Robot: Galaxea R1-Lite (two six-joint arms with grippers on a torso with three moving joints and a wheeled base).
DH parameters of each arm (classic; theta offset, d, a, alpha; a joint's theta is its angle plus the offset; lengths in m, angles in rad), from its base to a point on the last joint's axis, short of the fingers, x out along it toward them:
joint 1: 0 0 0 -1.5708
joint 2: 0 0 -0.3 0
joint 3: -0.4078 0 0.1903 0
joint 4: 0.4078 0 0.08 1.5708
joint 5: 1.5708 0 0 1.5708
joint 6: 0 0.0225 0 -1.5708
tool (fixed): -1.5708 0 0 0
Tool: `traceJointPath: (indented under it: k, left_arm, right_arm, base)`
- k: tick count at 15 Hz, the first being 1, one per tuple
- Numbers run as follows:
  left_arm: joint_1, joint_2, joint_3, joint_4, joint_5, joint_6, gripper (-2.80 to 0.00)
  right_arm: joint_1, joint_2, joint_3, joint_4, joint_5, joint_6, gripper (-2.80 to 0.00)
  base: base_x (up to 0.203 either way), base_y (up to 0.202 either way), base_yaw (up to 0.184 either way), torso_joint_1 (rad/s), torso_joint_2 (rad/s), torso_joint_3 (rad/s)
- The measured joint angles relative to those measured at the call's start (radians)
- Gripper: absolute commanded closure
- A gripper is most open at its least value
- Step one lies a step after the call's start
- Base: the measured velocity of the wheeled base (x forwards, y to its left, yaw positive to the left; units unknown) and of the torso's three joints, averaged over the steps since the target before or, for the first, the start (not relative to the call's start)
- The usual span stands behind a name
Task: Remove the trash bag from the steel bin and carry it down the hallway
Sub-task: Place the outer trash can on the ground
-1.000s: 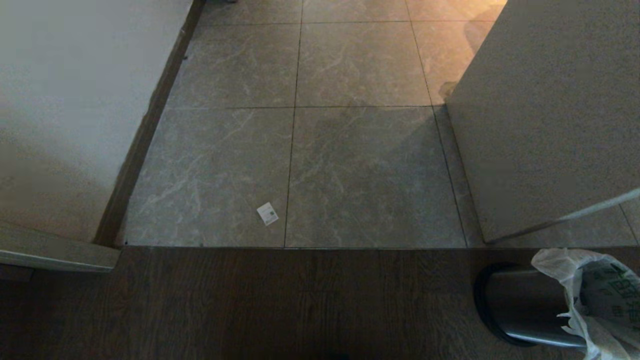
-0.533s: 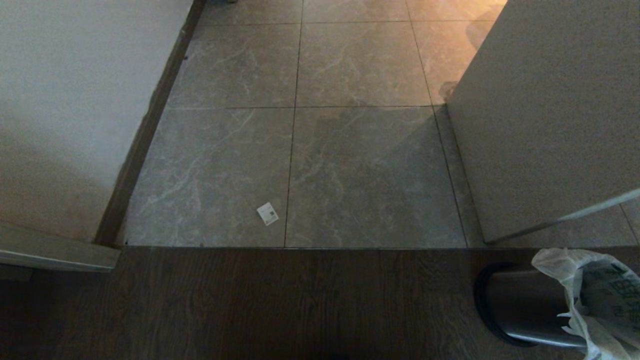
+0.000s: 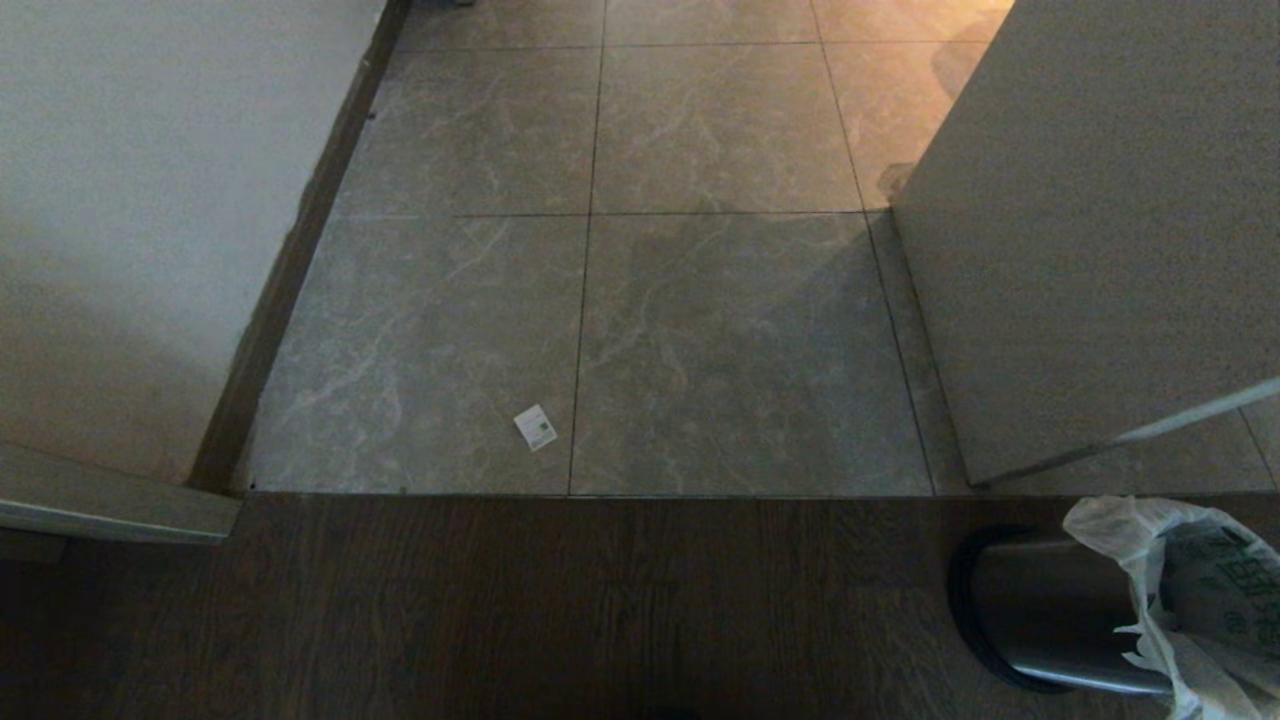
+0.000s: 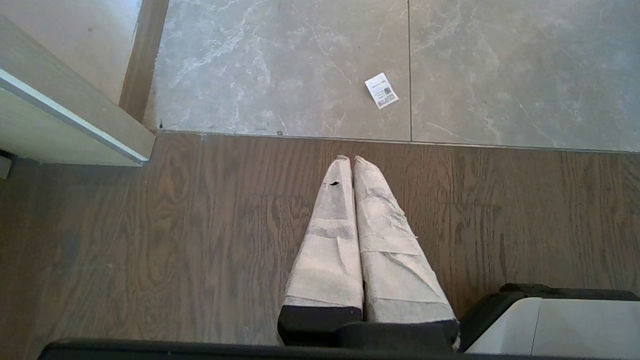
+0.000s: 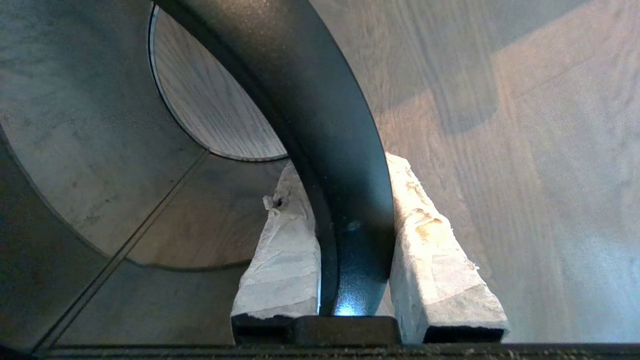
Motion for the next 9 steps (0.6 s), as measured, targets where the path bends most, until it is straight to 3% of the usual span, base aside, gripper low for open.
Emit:
traceJointPath:
  k: [9]
  left_arm:
    - [0.0, 0.0, 0.0, 0.0, 0.0, 0.0, 0.0]
  right_arm:
    - [0.011, 0.078, -0.01, -0.029, -0.017, 0.002, 0.0]
  base:
    - [0.0, 0.0, 0.0, 0.0, 0.0, 0.0]
